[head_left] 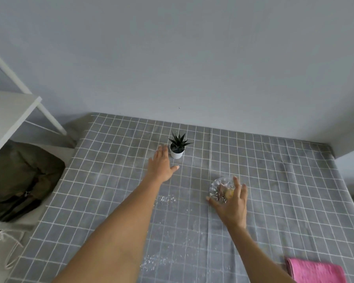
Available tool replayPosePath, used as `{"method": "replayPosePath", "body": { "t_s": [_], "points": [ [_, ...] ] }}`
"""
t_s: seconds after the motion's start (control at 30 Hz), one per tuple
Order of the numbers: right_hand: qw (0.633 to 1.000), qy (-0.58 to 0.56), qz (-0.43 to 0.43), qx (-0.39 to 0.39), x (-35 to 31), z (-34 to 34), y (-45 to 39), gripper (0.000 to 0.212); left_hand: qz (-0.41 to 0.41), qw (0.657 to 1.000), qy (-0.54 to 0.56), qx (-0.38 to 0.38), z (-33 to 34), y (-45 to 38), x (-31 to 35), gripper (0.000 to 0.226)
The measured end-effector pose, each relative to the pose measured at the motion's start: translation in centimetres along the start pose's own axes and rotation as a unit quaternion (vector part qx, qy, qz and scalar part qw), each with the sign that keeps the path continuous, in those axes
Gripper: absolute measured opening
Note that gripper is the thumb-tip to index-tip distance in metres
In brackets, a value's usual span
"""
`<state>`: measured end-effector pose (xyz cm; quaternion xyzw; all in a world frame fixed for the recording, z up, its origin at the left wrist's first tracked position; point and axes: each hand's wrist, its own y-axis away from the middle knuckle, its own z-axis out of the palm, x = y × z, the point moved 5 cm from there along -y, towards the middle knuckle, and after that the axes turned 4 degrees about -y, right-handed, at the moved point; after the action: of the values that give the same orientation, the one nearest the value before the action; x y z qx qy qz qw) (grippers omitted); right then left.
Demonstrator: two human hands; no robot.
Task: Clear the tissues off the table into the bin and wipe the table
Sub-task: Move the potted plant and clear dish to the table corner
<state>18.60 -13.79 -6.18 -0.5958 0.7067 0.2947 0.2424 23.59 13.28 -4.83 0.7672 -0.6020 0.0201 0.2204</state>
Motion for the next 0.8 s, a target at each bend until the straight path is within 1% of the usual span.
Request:
{"method": "replayPosePath", "body": {
  "t_s": [0.13,0.23,0.3,0.5,0.57,0.73,0.8],
  "points": [
    [1.0,-0.004,-0.025,-0.001,-0.5,0.9,-0.6,0.113,0.031,0.995,0.062,0.067,-0.3,-1.9,0.5,0.099],
    [0.999,-0.006,-0.047,0.015,-1.1,1.2,-0.8,0.107,0.053,0.985,0.118,0.112,-0.2,-2.6,1.2,0.091],
    [0.999,-0.002,-0.049,0.025,-1.3,1.3,-0.8,0.106,0.054,0.98,0.143,0.127,0.0,-2.8,1.8,0.086],
    [0.998,0.007,-0.054,0.031,-1.1,1.4,-1.1,0.105,0.043,0.97,0.194,0.142,0.4,-3.8,3.1,0.071],
    [0.998,0.01,-0.051,0.029,-1.0,1.5,-1.2,0.105,0.048,0.969,0.188,0.153,0.1,-3.8,3.3,0.067],
    [0.999,0.007,-0.035,0.02,-1.2,1.5,-1.4,0.106,0.046,0.972,0.139,0.183,-0.7,-2.3,2.4,0.071],
    [0.999,0.01,-0.046,0.019,-1.7,1.5,-1.4,0.105,0.043,0.973,0.13,0.185,-1.2,-1.5,1.6,0.072]
  ]
}}
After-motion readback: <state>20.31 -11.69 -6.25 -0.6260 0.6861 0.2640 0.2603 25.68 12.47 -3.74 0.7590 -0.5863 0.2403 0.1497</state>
